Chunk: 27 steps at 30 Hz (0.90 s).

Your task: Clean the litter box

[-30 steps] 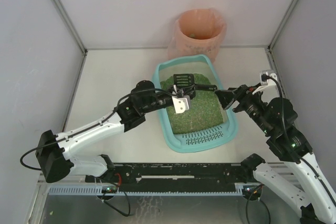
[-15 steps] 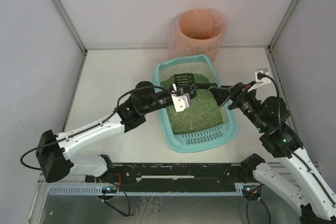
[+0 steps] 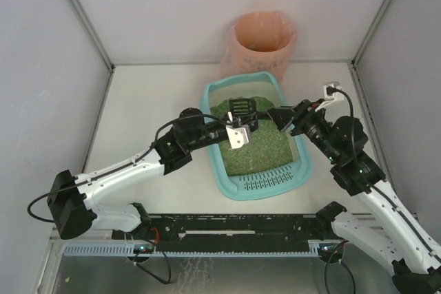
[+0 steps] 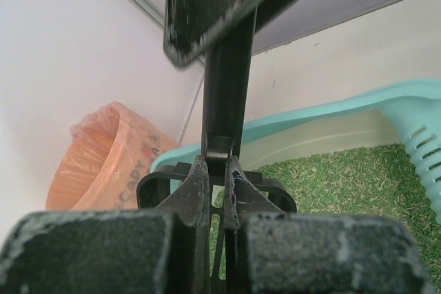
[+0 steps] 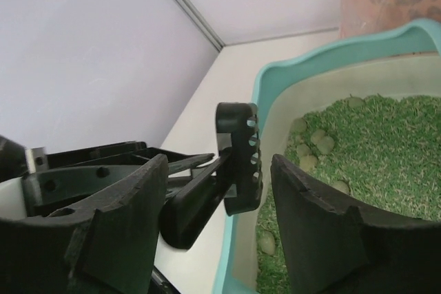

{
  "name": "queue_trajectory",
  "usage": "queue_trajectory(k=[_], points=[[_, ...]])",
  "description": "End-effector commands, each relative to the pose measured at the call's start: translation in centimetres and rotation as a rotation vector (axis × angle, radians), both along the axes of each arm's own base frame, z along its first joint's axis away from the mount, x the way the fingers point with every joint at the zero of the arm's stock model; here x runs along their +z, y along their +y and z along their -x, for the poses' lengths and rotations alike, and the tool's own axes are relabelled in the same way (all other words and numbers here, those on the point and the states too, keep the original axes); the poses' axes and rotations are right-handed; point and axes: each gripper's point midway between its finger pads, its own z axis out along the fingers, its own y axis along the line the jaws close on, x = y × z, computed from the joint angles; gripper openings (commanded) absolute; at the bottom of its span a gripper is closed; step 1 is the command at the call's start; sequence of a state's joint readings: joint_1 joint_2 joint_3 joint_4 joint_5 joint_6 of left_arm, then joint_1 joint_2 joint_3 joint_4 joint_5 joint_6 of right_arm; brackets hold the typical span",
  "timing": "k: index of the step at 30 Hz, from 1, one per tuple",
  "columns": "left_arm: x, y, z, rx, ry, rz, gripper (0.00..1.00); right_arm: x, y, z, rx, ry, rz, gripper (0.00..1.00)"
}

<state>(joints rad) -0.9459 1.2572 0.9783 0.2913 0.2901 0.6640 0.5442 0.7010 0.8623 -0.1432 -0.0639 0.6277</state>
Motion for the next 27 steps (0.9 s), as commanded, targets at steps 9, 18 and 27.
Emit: queue_trajectory(k=[9, 18, 27], points=[[1.0, -0.7, 0.2, -0.006, -0.028, 0.014, 0.00, -0.3, 1.4, -1.6, 0.012, 0.025, 0.005, 0.45], [1.1, -0.6, -0.5, 0.035, -0.019, 0.019, 0.00, -0.8, 1.8, -1.4, 0.038, 0.056, 0.009, 0.38], [1.6, -0.6, -0.8, 0.050, -0.012, 0.030, 0.00, -1.1, 2.8, -1.4, 0.074, 0.074, 0.011, 0.38]])
